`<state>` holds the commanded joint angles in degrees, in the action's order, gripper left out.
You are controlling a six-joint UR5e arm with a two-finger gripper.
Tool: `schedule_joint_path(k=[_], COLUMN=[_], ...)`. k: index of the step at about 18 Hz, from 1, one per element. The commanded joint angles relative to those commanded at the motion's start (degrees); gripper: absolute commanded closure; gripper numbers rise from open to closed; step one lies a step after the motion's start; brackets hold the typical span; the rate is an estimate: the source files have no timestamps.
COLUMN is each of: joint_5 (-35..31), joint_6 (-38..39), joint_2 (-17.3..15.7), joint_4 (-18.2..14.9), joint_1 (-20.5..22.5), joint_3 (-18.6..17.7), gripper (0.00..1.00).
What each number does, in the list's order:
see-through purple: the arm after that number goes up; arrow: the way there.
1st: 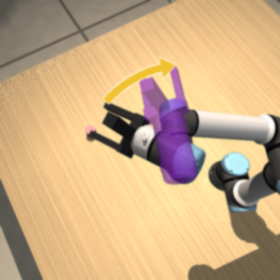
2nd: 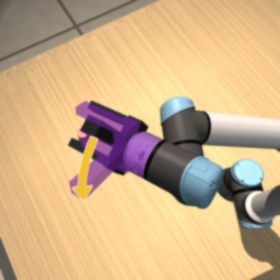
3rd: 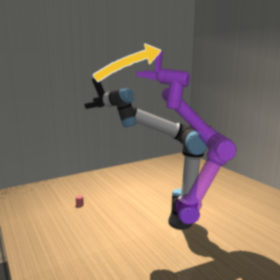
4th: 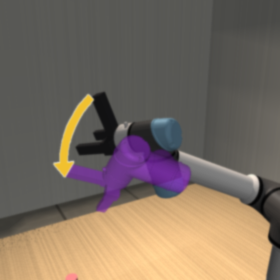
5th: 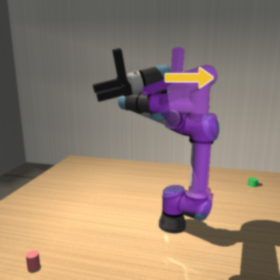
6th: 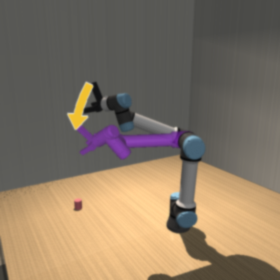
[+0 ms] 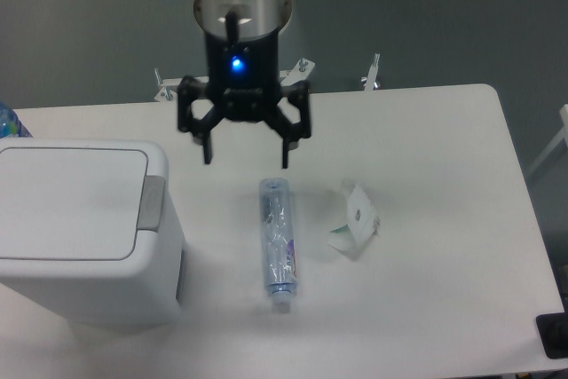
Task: Open the trash can
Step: 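Move the gripper down toward the grey button on the white trash can, then press the gripper down on the trash can's grey lid button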
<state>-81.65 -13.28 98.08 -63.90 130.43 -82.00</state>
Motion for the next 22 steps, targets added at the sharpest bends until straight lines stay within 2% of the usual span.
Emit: schedule_joint_path(k=[7,11,22], joint_5=[1.13,2.29,2.29], joint_6=[7.57,7.75,7.75], joint_2=[2.03,1.94,2.11], joint_4=[0.09,0.0,0.0], joint_1=[-2.37,-2.64,-2.73], joint_3=[-0.09,-1.23,-1.5], gripper=[0.0,0.0,0.0])
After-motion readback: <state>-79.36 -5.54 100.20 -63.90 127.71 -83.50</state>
